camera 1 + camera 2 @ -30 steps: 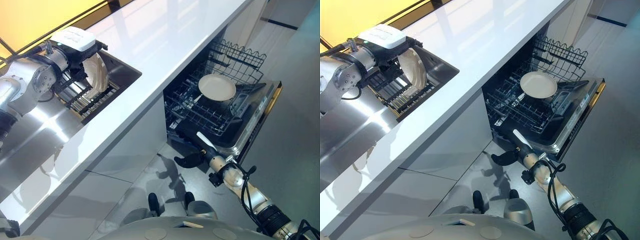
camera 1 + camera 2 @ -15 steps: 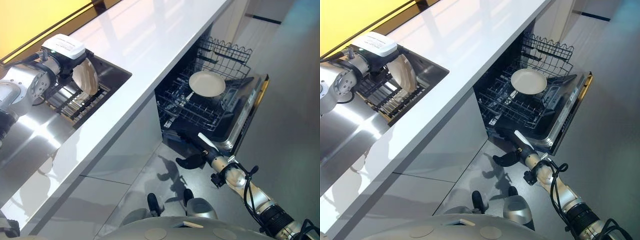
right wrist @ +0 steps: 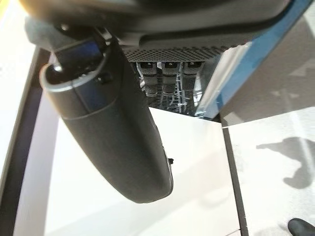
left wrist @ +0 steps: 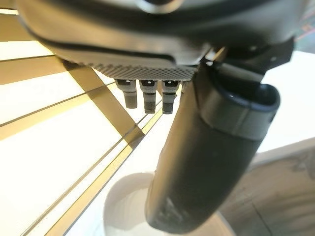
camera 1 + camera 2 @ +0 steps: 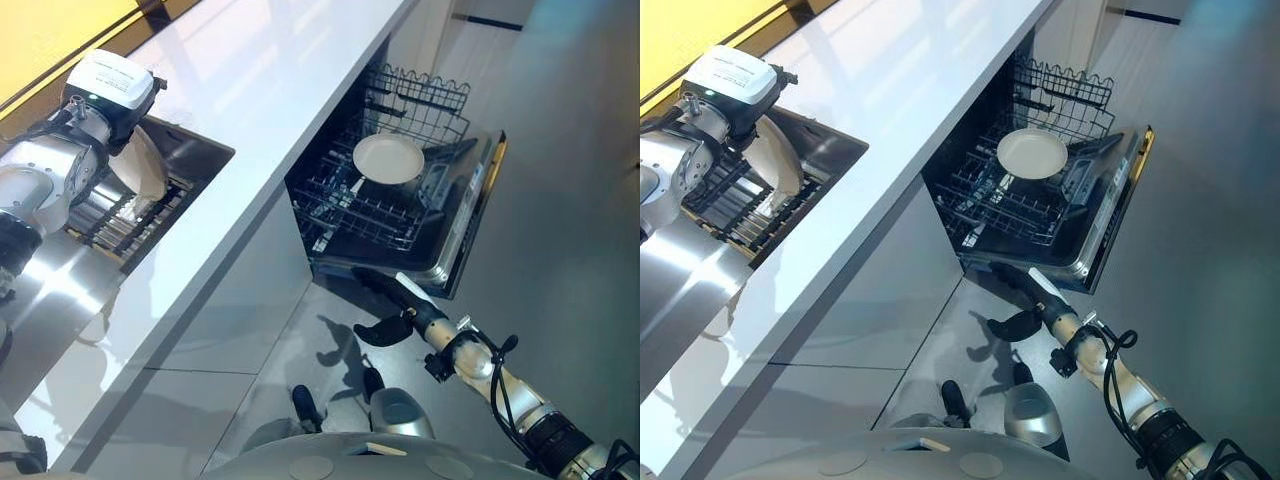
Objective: Pick up plates and place into dishwasher.
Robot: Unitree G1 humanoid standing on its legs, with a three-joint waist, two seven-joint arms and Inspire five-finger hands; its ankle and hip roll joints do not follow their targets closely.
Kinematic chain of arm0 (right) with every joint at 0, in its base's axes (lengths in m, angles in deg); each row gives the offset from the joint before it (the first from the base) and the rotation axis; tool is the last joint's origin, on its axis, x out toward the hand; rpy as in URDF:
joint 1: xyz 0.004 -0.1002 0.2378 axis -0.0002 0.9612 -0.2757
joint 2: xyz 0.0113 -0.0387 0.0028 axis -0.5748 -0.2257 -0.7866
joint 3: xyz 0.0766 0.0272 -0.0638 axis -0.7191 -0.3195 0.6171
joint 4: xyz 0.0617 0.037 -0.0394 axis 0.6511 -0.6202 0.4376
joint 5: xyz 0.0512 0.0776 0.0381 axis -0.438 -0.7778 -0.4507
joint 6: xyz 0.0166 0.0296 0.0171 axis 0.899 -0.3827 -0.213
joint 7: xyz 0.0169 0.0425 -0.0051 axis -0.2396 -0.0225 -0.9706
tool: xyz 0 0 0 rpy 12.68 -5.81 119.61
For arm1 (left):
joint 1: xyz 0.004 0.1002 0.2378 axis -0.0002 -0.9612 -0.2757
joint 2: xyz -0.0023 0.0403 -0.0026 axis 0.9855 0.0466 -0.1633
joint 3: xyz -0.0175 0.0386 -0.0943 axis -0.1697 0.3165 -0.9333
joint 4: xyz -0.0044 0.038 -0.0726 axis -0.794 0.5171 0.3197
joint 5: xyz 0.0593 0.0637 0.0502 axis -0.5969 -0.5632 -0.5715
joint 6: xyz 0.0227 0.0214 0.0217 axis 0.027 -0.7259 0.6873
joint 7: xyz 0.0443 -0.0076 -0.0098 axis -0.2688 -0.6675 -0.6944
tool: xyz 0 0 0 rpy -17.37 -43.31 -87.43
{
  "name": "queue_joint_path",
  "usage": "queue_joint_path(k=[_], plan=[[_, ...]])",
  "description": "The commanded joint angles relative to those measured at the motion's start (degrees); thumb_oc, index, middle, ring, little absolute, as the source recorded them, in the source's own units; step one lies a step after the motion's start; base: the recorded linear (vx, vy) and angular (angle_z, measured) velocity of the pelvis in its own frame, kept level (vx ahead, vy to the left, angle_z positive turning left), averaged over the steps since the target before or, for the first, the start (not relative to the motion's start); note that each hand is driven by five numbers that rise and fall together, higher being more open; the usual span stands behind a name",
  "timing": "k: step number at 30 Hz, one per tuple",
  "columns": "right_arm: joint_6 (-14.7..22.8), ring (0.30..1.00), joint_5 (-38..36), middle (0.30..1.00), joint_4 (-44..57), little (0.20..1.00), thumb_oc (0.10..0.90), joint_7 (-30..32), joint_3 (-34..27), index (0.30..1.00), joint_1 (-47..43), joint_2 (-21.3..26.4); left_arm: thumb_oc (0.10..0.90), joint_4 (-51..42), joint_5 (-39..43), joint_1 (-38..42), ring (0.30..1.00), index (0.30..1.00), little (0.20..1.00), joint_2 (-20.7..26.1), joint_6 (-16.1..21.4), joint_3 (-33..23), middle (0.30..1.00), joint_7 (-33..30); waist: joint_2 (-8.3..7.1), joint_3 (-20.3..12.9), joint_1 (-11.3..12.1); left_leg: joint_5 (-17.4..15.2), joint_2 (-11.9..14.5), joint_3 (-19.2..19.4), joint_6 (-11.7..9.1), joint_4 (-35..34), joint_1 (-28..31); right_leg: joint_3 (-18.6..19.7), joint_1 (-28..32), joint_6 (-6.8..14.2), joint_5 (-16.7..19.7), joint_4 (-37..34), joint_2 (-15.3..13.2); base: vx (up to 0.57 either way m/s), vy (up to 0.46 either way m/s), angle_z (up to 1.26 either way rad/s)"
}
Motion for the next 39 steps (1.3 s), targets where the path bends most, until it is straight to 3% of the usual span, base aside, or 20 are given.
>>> queue_joint_path(k=[1,7,15,16,17,18,29,39], plan=[[4.9,0.9,-1.89,0.9,5.6,0.9,0.8,2.04,0.14,0.9,-3.35,1.63,0.8,6.23,-4.08,9.42,0.9,0.9,0.9,0.41,-6.7,-1.53,0.9,1.72,-0.38,-0.69,-0.94,-9.38,-4.17,-1.4,1.89,5.68,-1.11,0.17,-3.69,5.46,-2.17,6.08,0.54,-0.02,0.026,-0.07],[4.64,0.9,-1.88,0.9,6.07,0.9,0.8,2.46,-0.12,0.9,-3.44,2.19,0.8,8.41,-5.33,9.29,0.9,0.9,0.9,-0.89,-6.28,-0.9,0.9,5.27,-0.48,0.57,-1.63,-9.28,-4.19,-1.05,2.01,6.07,-1.92,0.61,-4.81,5.6,-1.77,6.69,0.6,0.0,0.0,0.0],[4.73,0.9,-0.53,0.9,6.55,0.9,0.8,1.69,0.14,0.9,-4.75,3.3,0.8,12.43,-8.63,10.14,0.9,0.9,0.9,-3.28,-9.68,0.18,0.9,14.28,-0.71,2.33,-2.28,-8.99,-4.14,-0.7,1.93,6.39,-3.02,1.13,-5.92,5.56,-1.4,6.72,0.87,-0.02,0.01,-0.04],[4.6,0.9,-0.55,0.9,6.67,0.9,0.8,1.8,0.07,0.9,-4.84,3.44,0.704,13.22,-9.1,10.29,0.818,0.818,0.804,-3.49,-10.2,0.33,0.818,14.94,-0.75,2.46,-2.34,-8.97,-4.16,-0.69,1.91,6.42,-3.1,1.16,-5.93,5.55,-1.4,6.64,0.87,-0.02,0.006,-0.04],[4.51,0.9,-0.57,0.9,6.75,0.9,0.8,2.04,0.03,0.9,-4.93,3.56,0.377,13.94,-10.11,10.39,0.538,0.538,0.477,-3.76,-10.67,0.39,0.538,15.67,-0.81,2.57,-2.39,-8.97,-4.18,-0.71,1.92,6.46,-3.2,1.18,-5.95,5.53,-1.4,6.57,0.88,-0.03,0.007,-0.06],[4.75,0.9,-0.75,0.9,6.61,0.9,0.8,2.35,-0.03,0.9,-5.0,3.66,0.1,14.82,-10.58,10.78,0.3,0.3,0.2,-3.9,-11.32,0.64,0.3,16.25,-0.85,2.78,-2.46,-8.89,-4.15,-0.65,1.86,6.56,-3.42,1.14,-6.05,5.45,-1.41,6.45,0.86,-0.03,0.003,-0.06],[5.61,0.9,-0.97,0.9,6.72,0.9,0.8,2.08,-0.24,0.9,-4.9,3.5,0.1,16.48,-19.09,11.36,0.3,0.3,0.2,-4.4,-10.86,1.58,0.3,16.02,-1.13,2.98,-2.36,-8.58,-4.14,-0.95,1.51,6.48,-3.72,0.84,-5.73,5.1,-1.55,5.52,1.02,-0.02,-0.002,-0.02],[5.42,0.9,-0.9,0.9,7.32,0.9,0.8,1.78,-0.17,0.9,-4.0,2.59,0.1,10.9,-20.01,7.75,0.3,0.3,0.2,-2.27,-10.91,-0.2,0.3,14.83,-0.91,1.14,-0.57,-8.17,-4.17,-2.71,0.94,5.45,-2.21,-1.17,-3.13,4.69,-2.05,4.28,1.1,-0.01,-0.024,0.09]])
